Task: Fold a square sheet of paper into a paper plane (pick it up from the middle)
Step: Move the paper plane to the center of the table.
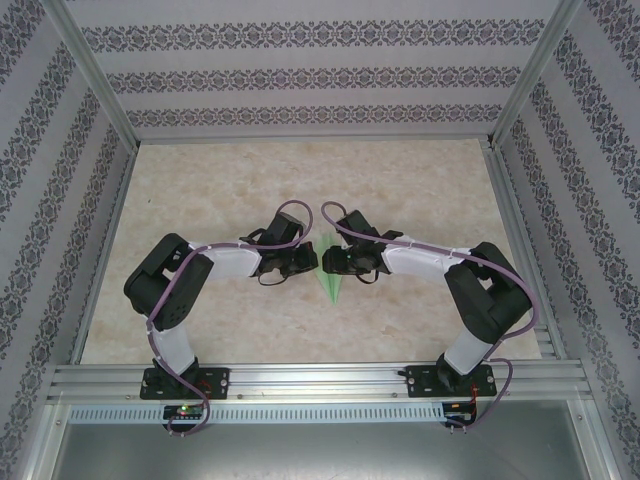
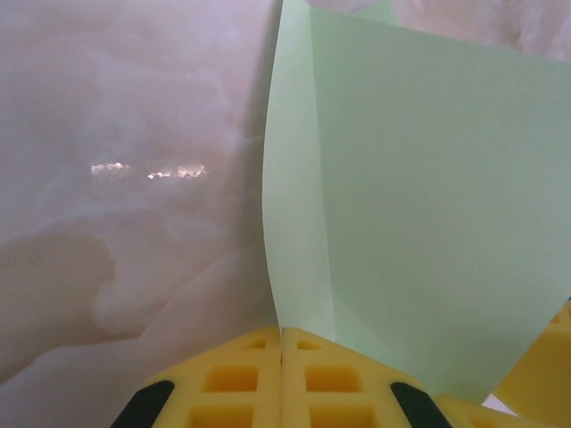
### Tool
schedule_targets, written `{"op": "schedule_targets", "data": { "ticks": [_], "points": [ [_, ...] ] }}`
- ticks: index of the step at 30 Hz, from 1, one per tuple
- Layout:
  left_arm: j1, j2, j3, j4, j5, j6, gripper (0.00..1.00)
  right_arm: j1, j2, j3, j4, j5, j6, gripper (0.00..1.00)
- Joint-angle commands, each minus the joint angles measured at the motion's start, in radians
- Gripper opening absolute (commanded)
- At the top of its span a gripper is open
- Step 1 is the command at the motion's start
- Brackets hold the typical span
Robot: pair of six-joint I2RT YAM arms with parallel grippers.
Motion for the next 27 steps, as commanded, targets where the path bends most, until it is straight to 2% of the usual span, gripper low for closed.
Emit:
{"op": "schedule_targets", "data": {
  "ticks": [1,12,18,22,27],
  "points": [
    [0.014,0.018,0.019,-0.011,-0.010,0.020,0.00,0.017,-0.007,0.014,-0.019,-0.012,-0.010,0.45],
    [0.015,0.022,0.020,-0.012,-0.010,0.023,0.00,0.024,-0.054,-0.014,-0.035,-0.005,0.022,0.45],
    [0.015,0.021,0.020,-0.013,-0.009,0.022,0.00,0.022,-0.072,-0.029,-0.015,-0.054,0.063,0.44],
    [0.014,0.022,0.020,-0.013,-0.006,0.021,0.00,0.003,-0.067,-0.058,0.033,-0.128,0.108,0.41],
    [0.015,0.021,0.019,-0.008,-0.002,0.019,0.00,0.002,-0.066,-0.071,0.049,-0.151,0.126,0.40]
  ]
}}
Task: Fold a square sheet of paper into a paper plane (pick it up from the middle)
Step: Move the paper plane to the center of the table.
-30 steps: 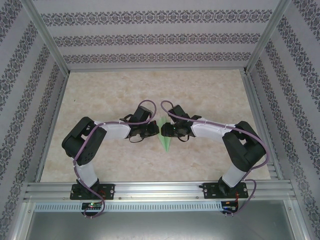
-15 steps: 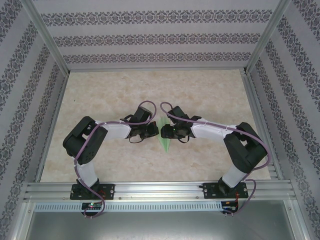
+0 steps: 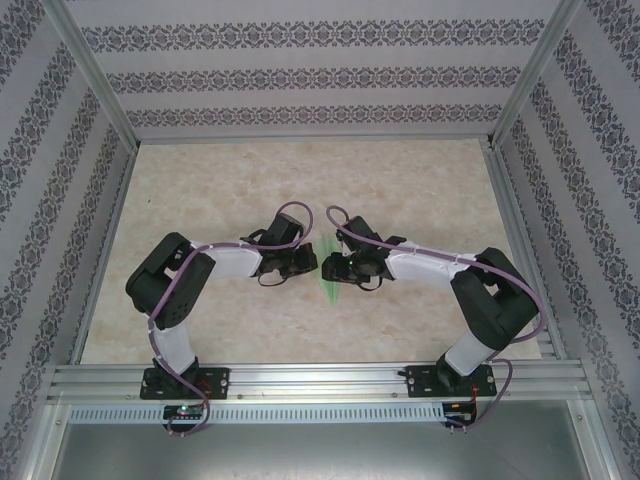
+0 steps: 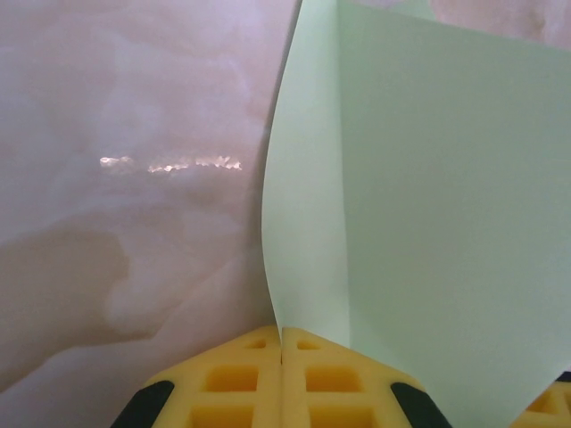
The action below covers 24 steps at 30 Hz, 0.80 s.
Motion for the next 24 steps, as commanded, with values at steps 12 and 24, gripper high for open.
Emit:
{"op": "schedule_targets", "data": {
  "ticks": [12,24],
  "points": [
    [0.014,0.004,0.016,0.009,0.023,0.016,0.00,0.046,0.053,0.056,-0.028,0.077,-0.011,0.42],
    [0.014,-0.007,0.017,0.002,0.022,0.013,0.02,0.075,0.098,0.102,-0.073,0.172,-0.009,0.42]
  ]
}}
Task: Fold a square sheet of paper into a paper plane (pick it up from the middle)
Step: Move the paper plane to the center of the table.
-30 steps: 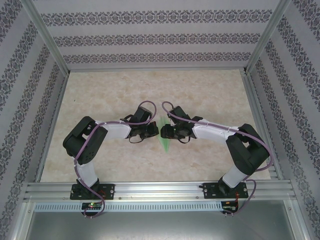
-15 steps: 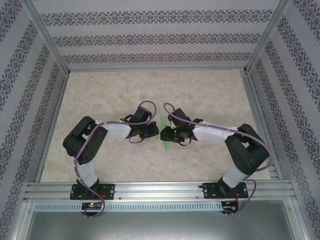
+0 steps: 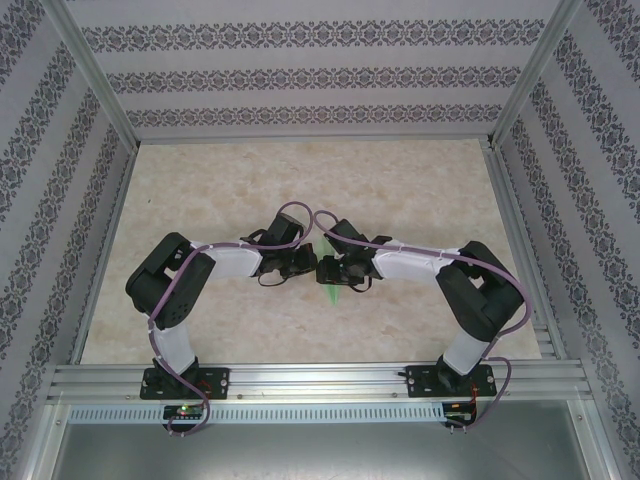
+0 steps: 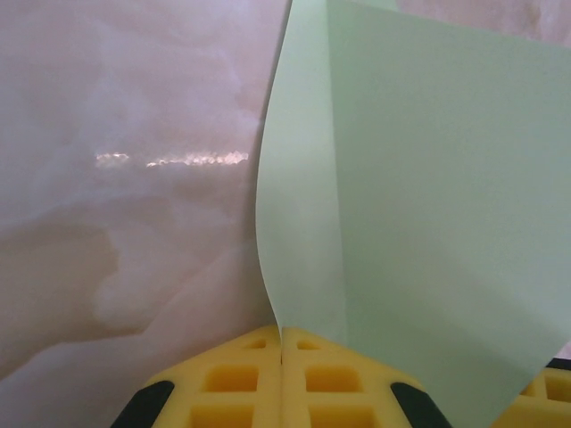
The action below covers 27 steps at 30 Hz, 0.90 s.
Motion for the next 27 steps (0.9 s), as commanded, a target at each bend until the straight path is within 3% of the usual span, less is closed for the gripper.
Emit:
{"op": "schedule_targets", "data": {
  "ticks": [1,8,15,20,27],
  "points": [
    [0.014,-0.010,0.016,-0.001,0.002,0.012,0.03,0.014,0.011,0.029,-0.025,0.064,-0.013,0.41],
    [0.018,-0.039,0.019,-0.036,-0.023,0.011,0.14,0.018,0.005,0.049,-0.067,0.122,0.003,0.23],
    [0.047,-0.120,0.025,-0.179,-0.152,0.019,0.42,0.025,-0.025,0.079,-0.157,0.247,-0.039,0.11],
    [0.060,-0.174,0.040,-0.316,-0.293,0.023,0.61,0.027,-0.021,0.104,-0.194,0.286,-0.061,0.10],
    [0.061,-0.184,0.053,-0.395,-0.382,0.008,0.71,0.047,0.039,0.147,-0.211,0.320,-0.039,0.17]
  ]
}}
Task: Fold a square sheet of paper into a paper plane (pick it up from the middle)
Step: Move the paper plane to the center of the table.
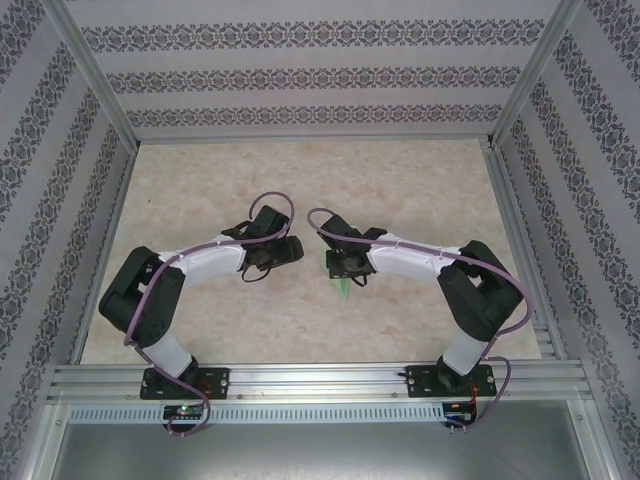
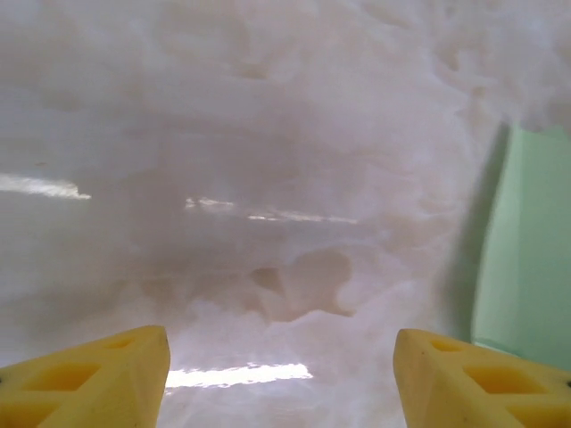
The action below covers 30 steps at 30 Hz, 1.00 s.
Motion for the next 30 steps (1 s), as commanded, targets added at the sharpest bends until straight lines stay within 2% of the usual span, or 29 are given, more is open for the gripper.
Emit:
{"op": "schedule_targets", "data": {
  "ticks": [1,20,26,30],
  "points": [
    [0.012,-0.012,0.030,-0.081,-0.079,-0.007,0.72,0.017,0.036,0.036,-0.016,0.046,0.010,0.18],
    [0.012,-0.028,0.024,-0.108,-0.131,0.001,1.00,0.024,0.125,0.068,0.012,0.053,0.064,0.19],
    [0.016,-0.029,0.028,-0.121,-0.143,0.002,1.00,0.024,0.157,0.069,0.009,0.071,0.076,0.18],
    [0.024,-0.028,0.028,-0.126,-0.143,0.000,1.00,0.026,0.175,0.071,0.002,0.088,0.083,0.13]
  ]
}}
